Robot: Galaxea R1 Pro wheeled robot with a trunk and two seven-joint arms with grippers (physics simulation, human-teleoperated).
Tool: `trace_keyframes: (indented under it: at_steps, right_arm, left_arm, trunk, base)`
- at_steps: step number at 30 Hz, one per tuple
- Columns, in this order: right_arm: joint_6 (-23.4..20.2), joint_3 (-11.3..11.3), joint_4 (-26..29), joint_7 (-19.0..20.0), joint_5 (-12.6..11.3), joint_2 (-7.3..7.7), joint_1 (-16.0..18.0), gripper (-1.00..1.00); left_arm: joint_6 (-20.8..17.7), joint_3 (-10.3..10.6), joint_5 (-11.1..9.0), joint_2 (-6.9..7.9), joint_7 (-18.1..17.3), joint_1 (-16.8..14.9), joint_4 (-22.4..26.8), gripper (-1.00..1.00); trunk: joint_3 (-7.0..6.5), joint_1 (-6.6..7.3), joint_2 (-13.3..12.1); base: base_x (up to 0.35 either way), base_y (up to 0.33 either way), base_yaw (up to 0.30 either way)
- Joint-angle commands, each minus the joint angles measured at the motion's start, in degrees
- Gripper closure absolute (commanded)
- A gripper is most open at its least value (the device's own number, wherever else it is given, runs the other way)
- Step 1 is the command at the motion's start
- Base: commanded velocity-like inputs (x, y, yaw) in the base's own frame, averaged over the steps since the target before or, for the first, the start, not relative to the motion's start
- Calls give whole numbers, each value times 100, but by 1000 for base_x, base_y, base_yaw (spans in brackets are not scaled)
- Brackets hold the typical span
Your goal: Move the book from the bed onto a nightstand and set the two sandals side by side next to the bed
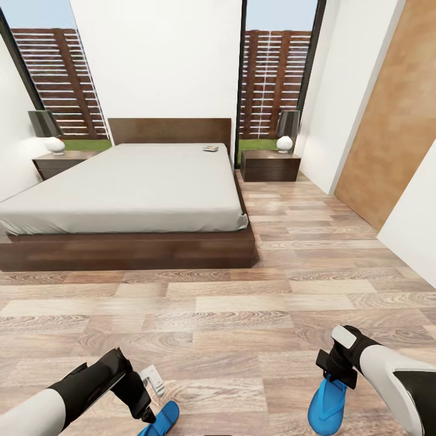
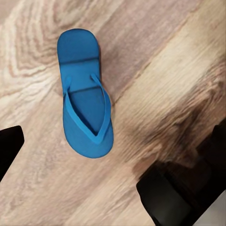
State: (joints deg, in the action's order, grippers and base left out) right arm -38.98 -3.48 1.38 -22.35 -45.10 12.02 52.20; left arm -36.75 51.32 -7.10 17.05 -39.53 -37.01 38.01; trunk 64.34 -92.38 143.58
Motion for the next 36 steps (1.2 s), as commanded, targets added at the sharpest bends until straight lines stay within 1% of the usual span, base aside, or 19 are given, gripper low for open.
trace_keyframes:
  at_steps: [1, 9, 21, 27, 32, 33, 35, 36]
  right_arm:
    - [-23, -38, 12, -13, -67, 2, 0, 100]
    - [-22, -36, 12, -8, -61, 2, 0, 100]
    - [-14, -31, 12, -15, -61, 6, -1, 100]
    - [-8, -40, 12, -15, -56, 3, 0, 100]
    - [-5, -40, 12, -8, -53, 2, 0, 100]
    - [-5, -40, 12, -4, -53, 2, 0, 100]
    - [-5, -43, 12, -2, -52, 2, -1, 100]
    - [-5, -45, 12, 0, -52, 2, -2, 100]
  left_arm:
    - [-41, 35, -57, 4, 15, -7, 5, -100]
    - [-25, 32, -55, -7, 33, -6, -43, -100]
    - [-13, -42, -62, -25, 53, -8, -203, -100]
    - [-8, -130, -63, -34, 60, -8, -216, -100]
    - [-8, -376, -63, -47, 66, -8, -222, -100]
    - [-8, -488, -63, -54, 67, -8, -219, -100]
    - [-7, -596, -63, -60, 68, -8, -218, -100]
    - [-7, -690, -63, -67, 68, -8, -217, -100]
  trunk:
    - [5, 1, 2]
    - [5, 1, 2]
    - [271, -30, 18]
    - [404, -45, 26]
    - [515, -58, 33]
    - [537, -61, 34]
    - [581, -66, 37]
    - [603, -68, 38]
  base:
    - [0, 0, 0]
    - [0, 0, 0]
    - [0, 0, 0]
    - [0, 0, 0]
    - [0, 0, 0]
    - [0, 0, 0]
    - [0, 0, 0]
    - [0, 0, 0]
